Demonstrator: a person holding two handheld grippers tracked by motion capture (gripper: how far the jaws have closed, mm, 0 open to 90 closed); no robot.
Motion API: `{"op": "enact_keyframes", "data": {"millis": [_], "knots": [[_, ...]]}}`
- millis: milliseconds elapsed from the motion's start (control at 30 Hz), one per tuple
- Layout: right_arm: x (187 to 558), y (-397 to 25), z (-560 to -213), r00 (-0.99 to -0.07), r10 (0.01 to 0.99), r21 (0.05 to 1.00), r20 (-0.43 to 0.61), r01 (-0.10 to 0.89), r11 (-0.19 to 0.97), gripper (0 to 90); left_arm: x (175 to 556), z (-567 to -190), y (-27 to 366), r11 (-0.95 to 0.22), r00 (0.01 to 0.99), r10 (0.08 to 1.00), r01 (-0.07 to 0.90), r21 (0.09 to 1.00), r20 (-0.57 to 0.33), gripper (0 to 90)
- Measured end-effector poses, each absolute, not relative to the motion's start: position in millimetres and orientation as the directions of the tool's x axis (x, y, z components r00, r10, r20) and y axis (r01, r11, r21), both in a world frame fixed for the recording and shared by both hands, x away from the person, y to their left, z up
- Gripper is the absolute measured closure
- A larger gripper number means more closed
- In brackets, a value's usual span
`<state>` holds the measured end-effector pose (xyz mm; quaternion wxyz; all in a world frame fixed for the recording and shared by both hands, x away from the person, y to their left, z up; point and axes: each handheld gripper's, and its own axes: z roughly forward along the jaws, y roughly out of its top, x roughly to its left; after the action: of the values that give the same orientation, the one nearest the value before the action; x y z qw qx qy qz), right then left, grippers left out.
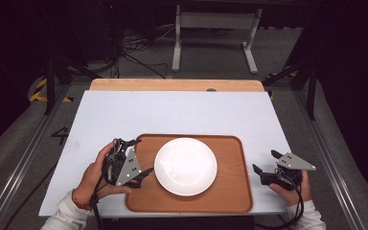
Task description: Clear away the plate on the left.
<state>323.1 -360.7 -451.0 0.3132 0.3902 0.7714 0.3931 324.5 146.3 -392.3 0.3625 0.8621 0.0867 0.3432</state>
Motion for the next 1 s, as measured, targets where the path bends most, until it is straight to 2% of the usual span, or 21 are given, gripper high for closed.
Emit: {"op": "enact_keyframes", "data": {"millis": [567, 1000], "knots": [[323, -360, -451, -0.502, 0.846, 0.851, -0.18, 0.353, 0.39, 13.1, 352, -413, 208, -0.675, 0.716, 0.562, 0.109, 0.729, 0.413, 12.1], [323, -359, -451, -0.501, 0.846, 0.848, -0.181, 0.356, 0.392, 13.1, 358, -437, 246, -0.649, 0.696, 0.633, 0.238, 0.722, 0.339, 12.6]]}}
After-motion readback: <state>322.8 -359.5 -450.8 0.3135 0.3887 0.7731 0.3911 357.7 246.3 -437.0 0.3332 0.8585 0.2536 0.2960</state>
